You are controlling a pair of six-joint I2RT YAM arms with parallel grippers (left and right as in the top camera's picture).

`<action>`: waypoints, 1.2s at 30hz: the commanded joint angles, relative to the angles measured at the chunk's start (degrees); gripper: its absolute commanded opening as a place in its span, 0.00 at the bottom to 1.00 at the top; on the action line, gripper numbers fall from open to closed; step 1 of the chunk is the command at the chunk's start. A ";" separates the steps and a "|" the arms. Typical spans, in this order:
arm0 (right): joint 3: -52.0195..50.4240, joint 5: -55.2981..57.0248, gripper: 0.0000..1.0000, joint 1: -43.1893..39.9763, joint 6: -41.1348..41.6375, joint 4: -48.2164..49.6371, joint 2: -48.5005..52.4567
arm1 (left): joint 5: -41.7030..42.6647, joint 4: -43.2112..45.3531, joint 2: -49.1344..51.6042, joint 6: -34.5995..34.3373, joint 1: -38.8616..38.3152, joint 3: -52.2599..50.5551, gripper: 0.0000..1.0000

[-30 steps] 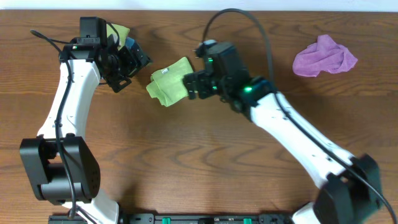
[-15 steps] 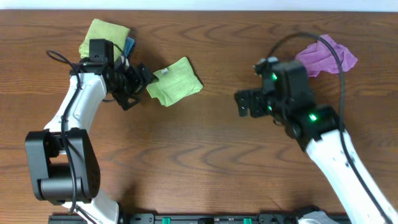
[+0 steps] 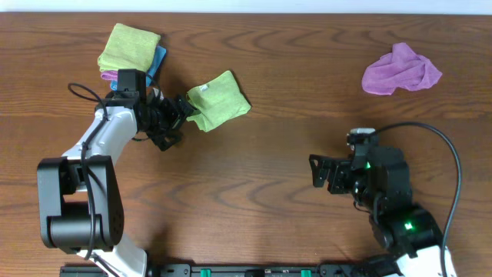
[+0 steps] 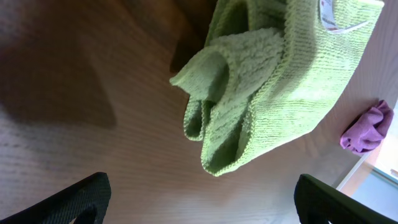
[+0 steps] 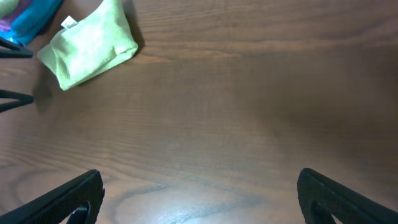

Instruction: Fold the cloth

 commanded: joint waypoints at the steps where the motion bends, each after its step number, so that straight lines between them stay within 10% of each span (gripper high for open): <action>1: -0.59 -0.07 0.99 -0.52 4.07 0.22 -0.94 | 0.07 1.81 -0.33 -2.43 -1.03 -0.79 0.96; 29: -0.61 -0.07 0.99 -0.48 4.02 -0.04 -0.85 | -5.62 16.06 6.91 -10.69 -6.19 -0.85 1.00; 36: -0.61 -0.07 0.99 -0.48 4.02 -0.04 -0.85 | -4.55 20.26 10.75 -12.28 -6.80 -0.83 0.76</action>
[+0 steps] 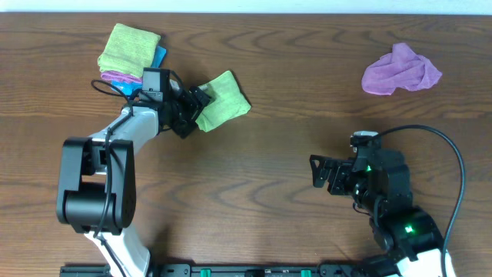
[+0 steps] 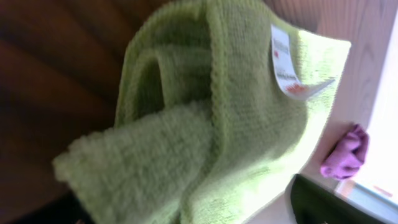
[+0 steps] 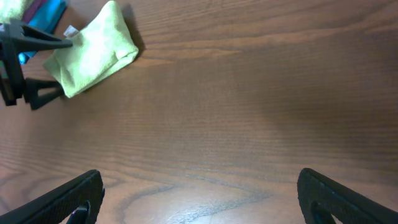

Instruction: Fold the cloth

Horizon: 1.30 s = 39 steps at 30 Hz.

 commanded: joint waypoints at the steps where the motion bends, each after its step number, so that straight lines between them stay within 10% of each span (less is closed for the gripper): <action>1: -0.28 -0.04 0.99 -0.48 0.87 -0.04 -0.31 | -0.96 1.11 3.74 -0.28 -0.44 -0.37 0.69; 6: -0.28 -0.04 0.99 -0.48 0.87 -0.07 -0.31 | -0.59 6.71 4.04 -0.22 -0.74 -0.35 0.06; 15: -0.28 -0.04 0.99 -0.48 0.87 -0.07 -0.31 | 2.89 12.98 1.25 -0.17 0.76 8.41 0.06; 25: -0.28 -0.04 0.99 -0.48 0.87 -0.07 -0.31 | -9.75 -5.97 0.79 8.76 6.99 33.75 0.06; 39: -0.28 -0.04 0.99 -0.48 0.87 -0.07 -0.31 | -20.41 -4.55 2.38 12.76 12.70 35.78 0.06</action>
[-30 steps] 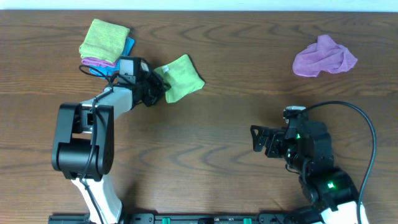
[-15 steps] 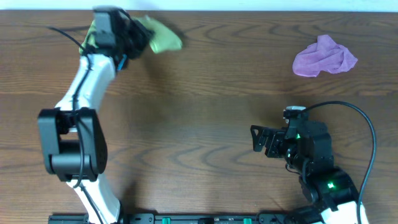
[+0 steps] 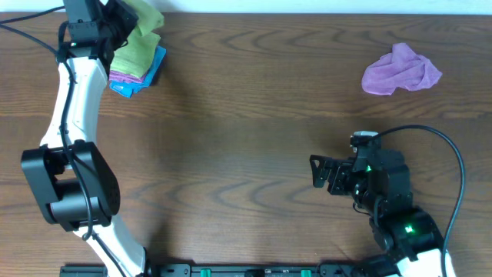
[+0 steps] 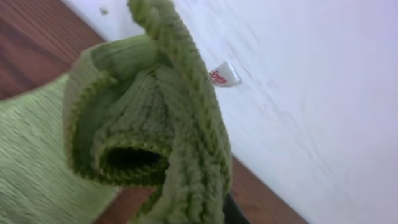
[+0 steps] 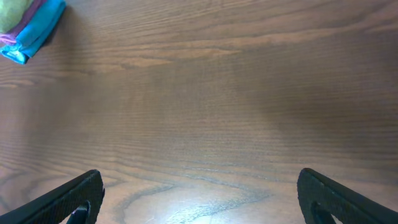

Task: Fold the cloth
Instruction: 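Carry the folded cloth with the left gripper onto the top-left cloth stack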

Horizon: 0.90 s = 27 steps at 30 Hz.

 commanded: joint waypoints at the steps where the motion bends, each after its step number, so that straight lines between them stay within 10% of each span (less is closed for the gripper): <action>1: -0.26 -0.04 0.99 -0.48 0.85 -0.04 -0.31 | -3.91 0.33 1.16 2.23 0.39 0.74 0.06; 22: -0.26 -0.04 0.99 -0.48 0.85 -0.04 -0.31 | -7.19 -11.02 6.32 2.91 2.23 0.74 0.06; 27: -0.26 -0.04 0.99 -0.48 0.85 -0.04 -0.31 | -7.21 -15.02 6.32 2.89 3.69 0.74 0.22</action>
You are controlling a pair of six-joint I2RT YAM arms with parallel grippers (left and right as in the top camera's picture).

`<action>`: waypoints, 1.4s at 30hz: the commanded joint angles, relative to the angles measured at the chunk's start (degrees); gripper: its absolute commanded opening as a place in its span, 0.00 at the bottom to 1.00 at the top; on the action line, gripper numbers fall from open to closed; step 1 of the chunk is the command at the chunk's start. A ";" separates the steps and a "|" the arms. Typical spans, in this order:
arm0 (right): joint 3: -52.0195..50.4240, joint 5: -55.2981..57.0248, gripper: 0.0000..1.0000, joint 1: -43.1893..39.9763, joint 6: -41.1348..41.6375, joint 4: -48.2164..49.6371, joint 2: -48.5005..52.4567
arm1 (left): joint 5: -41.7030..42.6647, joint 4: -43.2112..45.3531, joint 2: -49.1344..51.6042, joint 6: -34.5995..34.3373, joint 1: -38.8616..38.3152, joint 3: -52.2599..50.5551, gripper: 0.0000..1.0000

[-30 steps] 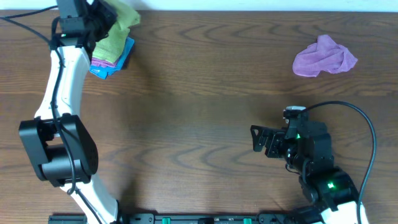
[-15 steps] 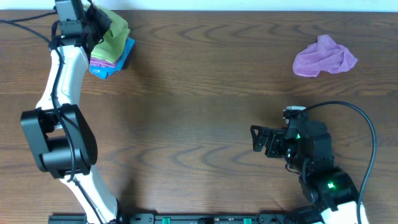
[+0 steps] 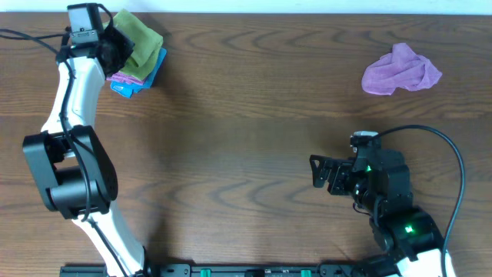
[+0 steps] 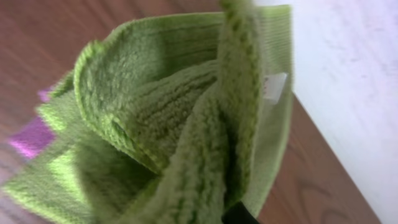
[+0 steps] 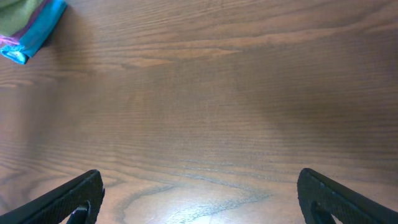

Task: Fold the cloth
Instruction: 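Carry the folded cloth with the left gripper onto the top-left cloth stack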

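Observation:
A folded green cloth (image 3: 140, 37) with a white tag (image 4: 274, 86) lies over the stack of folded cloths (image 3: 131, 75) at the far left corner. My left gripper (image 3: 114, 48) is shut on it. In the left wrist view the green cloth (image 4: 174, 118) fills the frame, one black fingertip (image 4: 239, 216) shows under it, and a magenta layer (image 4: 30, 135) peeks out below. A crumpled purple cloth (image 3: 401, 69) sits at the far right. My right gripper (image 3: 316, 171) hovers open over bare wood near the front right, holding nothing.
The stack shows pink and blue folded cloths (image 5: 30, 36) under the green one. The brown wooden table (image 3: 246, 115) ends at a white wall behind the stack. The right arm's cable (image 3: 450, 154) loops at the right.
My left gripper has dropped slightly and come a little nearer with the green cloth, which now rests lower over the stack. The right arm has not moved.
My left gripper stood open beside the folded green cloth at the table's left middle. It then closed in around the cloth. Later the cloth was gone from that spot and held up at the far left corner, and now it sits over the stack.

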 commanded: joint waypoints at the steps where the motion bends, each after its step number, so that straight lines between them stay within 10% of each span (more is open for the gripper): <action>1: -0.26 -0.07 0.99 -0.48 0.85 -0.07 -0.31 | -1.27 -1.97 0.85 0.83 1.29 0.74 0.29; 5: -0.26 -0.07 0.99 -0.48 0.85 -0.07 -0.31 | -1.05 -5.05 0.85 0.85 2.05 0.74 0.56; 20: -0.26 -0.07 0.99 -0.48 0.85 -0.07 -0.31 | 8.41 -9.01 -2.10 4.44 5.95 0.76 0.98; 42: -0.26 -0.07 0.99 -0.48 0.85 -0.07 -0.31 | 8.41 -27.96 -15.93 21.97 6.05 0.76 0.95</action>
